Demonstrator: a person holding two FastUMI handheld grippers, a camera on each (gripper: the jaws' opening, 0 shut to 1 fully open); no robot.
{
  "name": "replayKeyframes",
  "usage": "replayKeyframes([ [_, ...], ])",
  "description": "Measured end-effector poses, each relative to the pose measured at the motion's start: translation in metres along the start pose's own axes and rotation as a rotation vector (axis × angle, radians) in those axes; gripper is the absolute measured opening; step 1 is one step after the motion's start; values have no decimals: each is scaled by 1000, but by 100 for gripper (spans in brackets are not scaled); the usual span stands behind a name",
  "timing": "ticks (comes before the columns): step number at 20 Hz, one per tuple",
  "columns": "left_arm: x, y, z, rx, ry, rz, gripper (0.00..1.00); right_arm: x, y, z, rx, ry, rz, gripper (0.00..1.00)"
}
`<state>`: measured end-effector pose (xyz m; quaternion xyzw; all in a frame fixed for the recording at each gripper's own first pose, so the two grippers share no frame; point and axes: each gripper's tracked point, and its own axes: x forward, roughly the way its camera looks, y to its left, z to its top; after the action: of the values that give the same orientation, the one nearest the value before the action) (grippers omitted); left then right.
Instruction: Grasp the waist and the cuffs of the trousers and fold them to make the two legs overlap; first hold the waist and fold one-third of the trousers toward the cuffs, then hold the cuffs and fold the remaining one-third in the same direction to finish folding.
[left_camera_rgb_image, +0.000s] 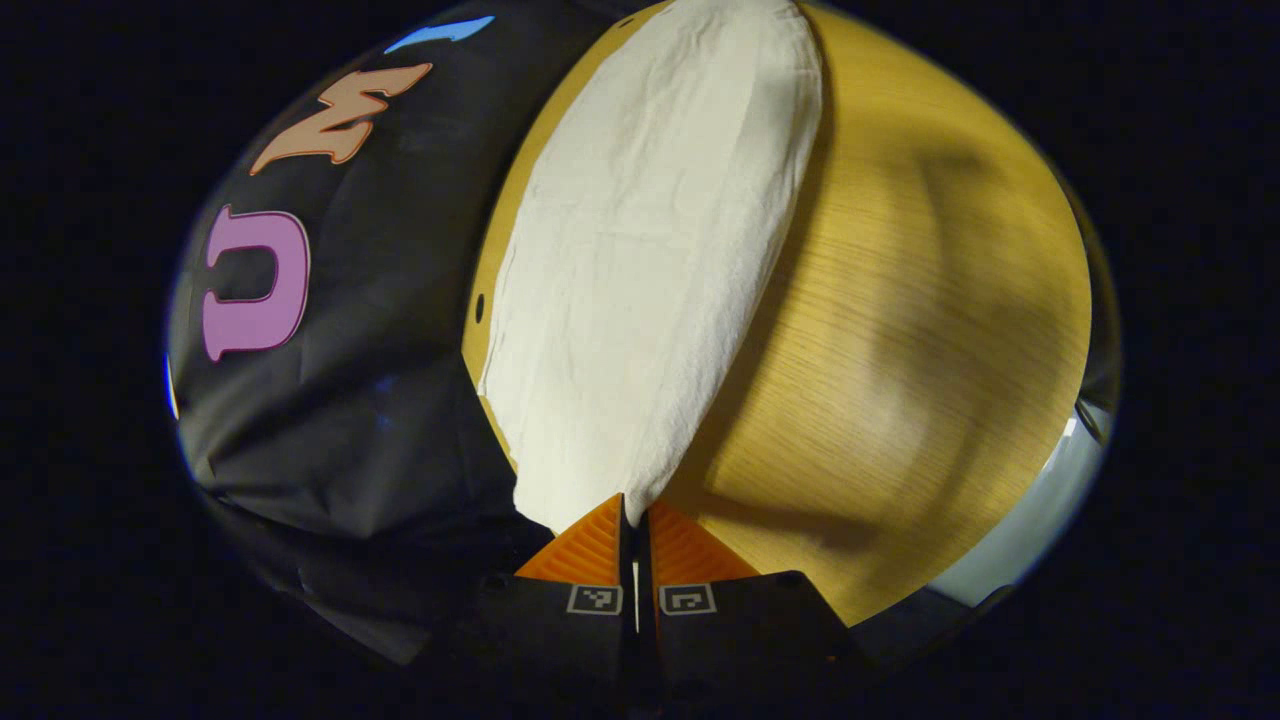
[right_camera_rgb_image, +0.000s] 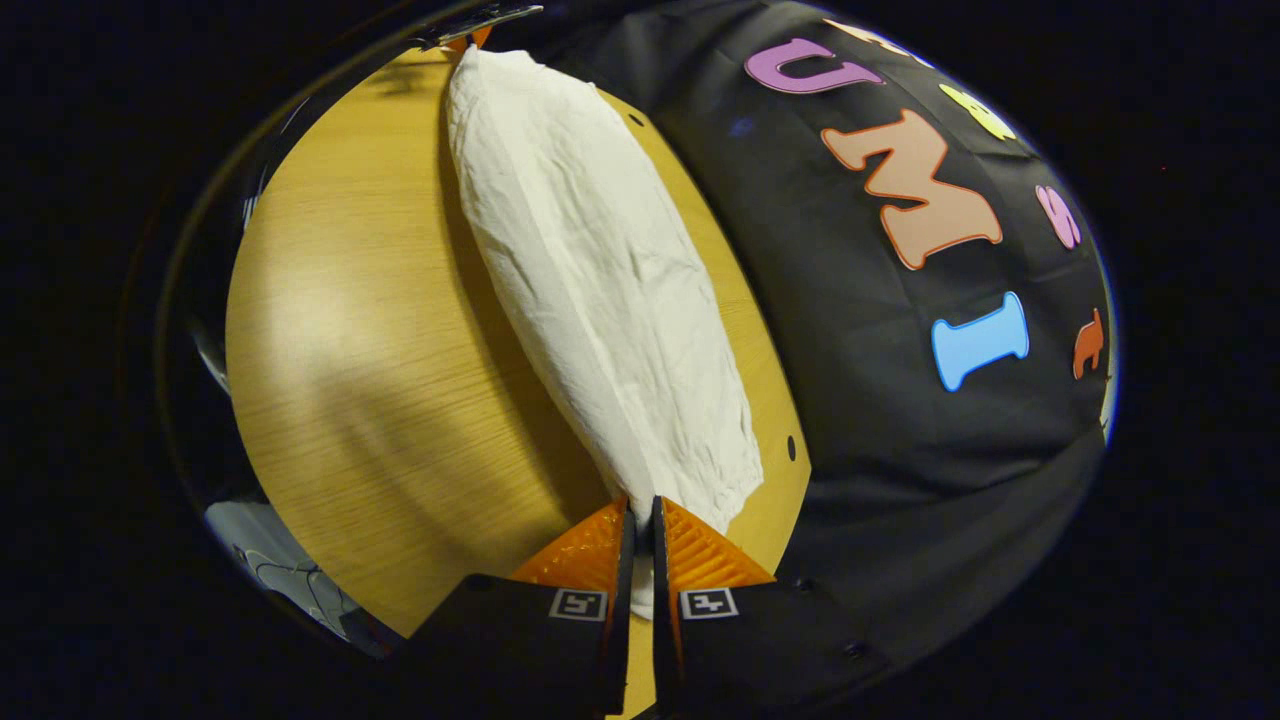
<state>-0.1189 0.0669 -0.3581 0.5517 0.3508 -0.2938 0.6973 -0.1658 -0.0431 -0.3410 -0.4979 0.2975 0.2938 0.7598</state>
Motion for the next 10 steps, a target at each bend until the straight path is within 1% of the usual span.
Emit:
replayKeyframes([
  [2, -4, 20, 12, -21, 10, 46, 0, 3, -15, 4, 27, -22, -23, 13],
  [3, -7, 20, 17, -29, 18, 68, 0, 5, -22, 6, 38, -39, -36, 13],
  [4, -8, 25, 25, -38, 28, 88, 0, 7, -30, 8, 50, -54, -43, 15],
  [5, -11, 25, 26, -49, 37, 109, 0, 10, -36, 10, 65, -68, -50, 13],
  [8, -10, 26, 32, -97, 60, 151, 0, 17, -58, 16, 117, -104, -70, 13],
  [9, -5, 30, 30, -114, 54, 172, 0, 21, -66, 18, 134, -113, -79, 10],
  [10, -4, 32, 30, -127, 48, 194, 0, 26, -74, 20, 145, -117, -87, 10],
])
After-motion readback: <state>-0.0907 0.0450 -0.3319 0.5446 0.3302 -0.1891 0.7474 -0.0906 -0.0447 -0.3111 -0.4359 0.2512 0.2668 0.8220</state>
